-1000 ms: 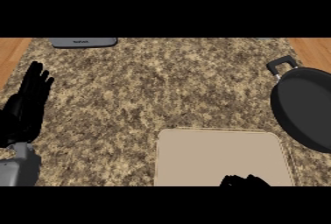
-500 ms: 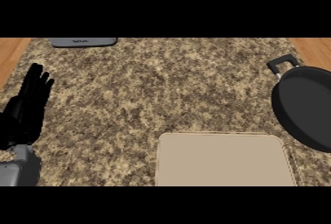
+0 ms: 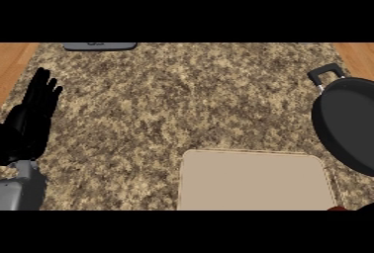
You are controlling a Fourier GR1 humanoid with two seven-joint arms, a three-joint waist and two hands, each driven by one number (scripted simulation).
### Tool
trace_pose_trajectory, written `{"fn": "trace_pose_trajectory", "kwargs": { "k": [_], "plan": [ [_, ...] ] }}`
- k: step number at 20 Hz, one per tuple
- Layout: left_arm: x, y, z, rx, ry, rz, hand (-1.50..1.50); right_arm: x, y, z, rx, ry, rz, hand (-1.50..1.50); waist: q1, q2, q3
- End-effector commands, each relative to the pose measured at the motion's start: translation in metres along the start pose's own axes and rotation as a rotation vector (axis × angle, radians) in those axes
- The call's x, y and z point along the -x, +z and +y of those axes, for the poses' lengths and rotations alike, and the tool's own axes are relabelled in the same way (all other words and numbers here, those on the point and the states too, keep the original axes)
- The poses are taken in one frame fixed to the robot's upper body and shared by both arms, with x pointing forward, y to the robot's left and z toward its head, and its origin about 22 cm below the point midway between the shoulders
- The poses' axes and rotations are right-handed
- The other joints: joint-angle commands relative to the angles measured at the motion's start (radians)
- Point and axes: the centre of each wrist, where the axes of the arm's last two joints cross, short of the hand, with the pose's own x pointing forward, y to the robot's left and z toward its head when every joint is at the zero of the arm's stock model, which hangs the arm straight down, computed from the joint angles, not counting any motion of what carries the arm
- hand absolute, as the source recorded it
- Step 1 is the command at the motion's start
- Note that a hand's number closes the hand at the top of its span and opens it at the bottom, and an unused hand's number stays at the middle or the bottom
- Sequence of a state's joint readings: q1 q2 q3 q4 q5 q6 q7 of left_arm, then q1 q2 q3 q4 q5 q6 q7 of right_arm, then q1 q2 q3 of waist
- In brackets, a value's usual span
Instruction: Pick the bell pepper from the tray and place it in the pot
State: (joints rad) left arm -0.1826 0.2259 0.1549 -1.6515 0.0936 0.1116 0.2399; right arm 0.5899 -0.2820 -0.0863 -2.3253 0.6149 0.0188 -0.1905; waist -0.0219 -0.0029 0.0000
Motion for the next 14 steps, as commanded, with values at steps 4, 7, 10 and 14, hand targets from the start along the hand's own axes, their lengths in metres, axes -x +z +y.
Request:
{"fn": "trace_pose_trajectory", "kwargs": {
  "k": [4,7,10,14],
  "plan": [
    [0.005,-0.003,-0.008,0.024,0.011,0.002,0.00,0.030,-0.027,-0.057,0.122,-0.179,0.033,1.50,0.017,0.004,0.000],
    [0.002,-0.004,-0.010,0.024,0.002,-0.011,0.00,0.048,-0.049,-0.087,0.151,-0.152,0.092,1.50,0.023,0.004,0.000],
    [-0.004,-0.003,-0.009,0.045,-0.008,0.017,0.00,0.081,-0.076,-0.072,0.125,-0.239,0.122,1.50,0.033,0.005,0.000],
    [0.000,0.000,-0.007,0.050,-0.006,-0.001,0.00,0.120,-0.077,-0.064,0.171,-0.335,0.132,1.50,0.028,0.004,0.001]
  ]
}}
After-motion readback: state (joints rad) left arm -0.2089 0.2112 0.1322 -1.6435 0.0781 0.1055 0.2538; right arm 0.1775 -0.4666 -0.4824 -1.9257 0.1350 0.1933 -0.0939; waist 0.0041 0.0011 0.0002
